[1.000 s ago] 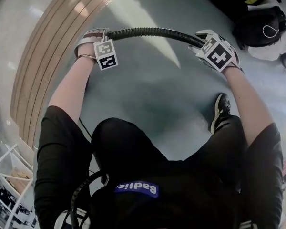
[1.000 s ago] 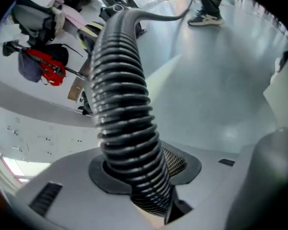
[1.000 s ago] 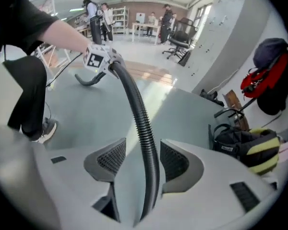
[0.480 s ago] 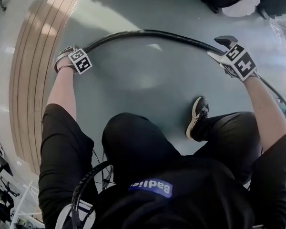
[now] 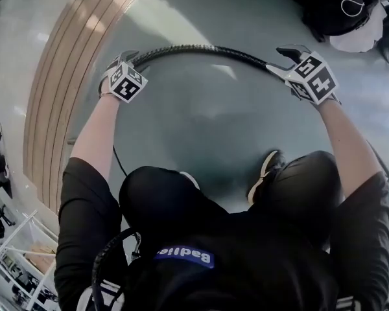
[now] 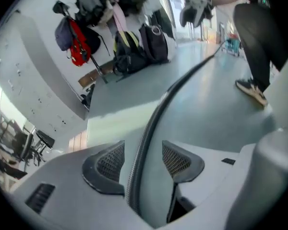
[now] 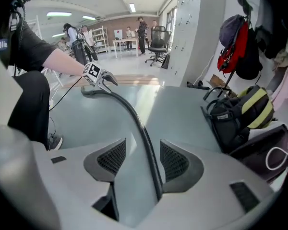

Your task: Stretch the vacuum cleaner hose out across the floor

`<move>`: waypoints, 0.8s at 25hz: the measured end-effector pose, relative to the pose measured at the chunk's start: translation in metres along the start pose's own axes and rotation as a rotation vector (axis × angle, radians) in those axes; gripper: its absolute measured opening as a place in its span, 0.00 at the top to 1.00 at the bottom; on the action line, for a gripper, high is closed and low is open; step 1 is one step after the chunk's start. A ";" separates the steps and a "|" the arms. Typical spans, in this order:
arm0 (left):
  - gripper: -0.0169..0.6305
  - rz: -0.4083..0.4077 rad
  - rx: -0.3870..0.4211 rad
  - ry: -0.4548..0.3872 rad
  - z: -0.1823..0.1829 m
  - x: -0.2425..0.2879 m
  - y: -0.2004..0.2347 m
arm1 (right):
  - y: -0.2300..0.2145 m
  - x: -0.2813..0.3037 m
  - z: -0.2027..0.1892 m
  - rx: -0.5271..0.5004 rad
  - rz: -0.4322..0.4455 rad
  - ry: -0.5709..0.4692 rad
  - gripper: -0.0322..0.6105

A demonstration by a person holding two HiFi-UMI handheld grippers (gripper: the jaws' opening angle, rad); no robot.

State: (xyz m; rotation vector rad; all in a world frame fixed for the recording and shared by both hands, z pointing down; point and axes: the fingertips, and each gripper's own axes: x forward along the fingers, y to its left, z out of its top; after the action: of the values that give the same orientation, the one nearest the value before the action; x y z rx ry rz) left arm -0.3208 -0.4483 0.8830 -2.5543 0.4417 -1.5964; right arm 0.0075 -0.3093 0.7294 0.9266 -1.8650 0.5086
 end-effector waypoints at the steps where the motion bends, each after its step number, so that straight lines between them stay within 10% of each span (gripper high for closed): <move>1: 0.61 -0.006 -0.064 -0.072 0.021 -0.006 -0.008 | -0.004 0.011 0.002 0.002 0.018 -0.033 0.63; 8: 0.61 -0.127 -0.279 -0.424 0.153 -0.046 -0.056 | -0.002 0.069 0.013 0.035 0.236 -0.220 0.63; 20: 0.77 -0.208 -0.264 -0.586 0.246 -0.162 -0.052 | 0.025 -0.013 0.086 0.140 0.340 -0.316 0.70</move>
State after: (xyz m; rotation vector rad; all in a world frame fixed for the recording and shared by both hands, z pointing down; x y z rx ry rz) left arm -0.1577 -0.3681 0.6459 -3.1756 0.3459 -0.7898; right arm -0.0577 -0.3472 0.6799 0.8176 -2.3171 0.7394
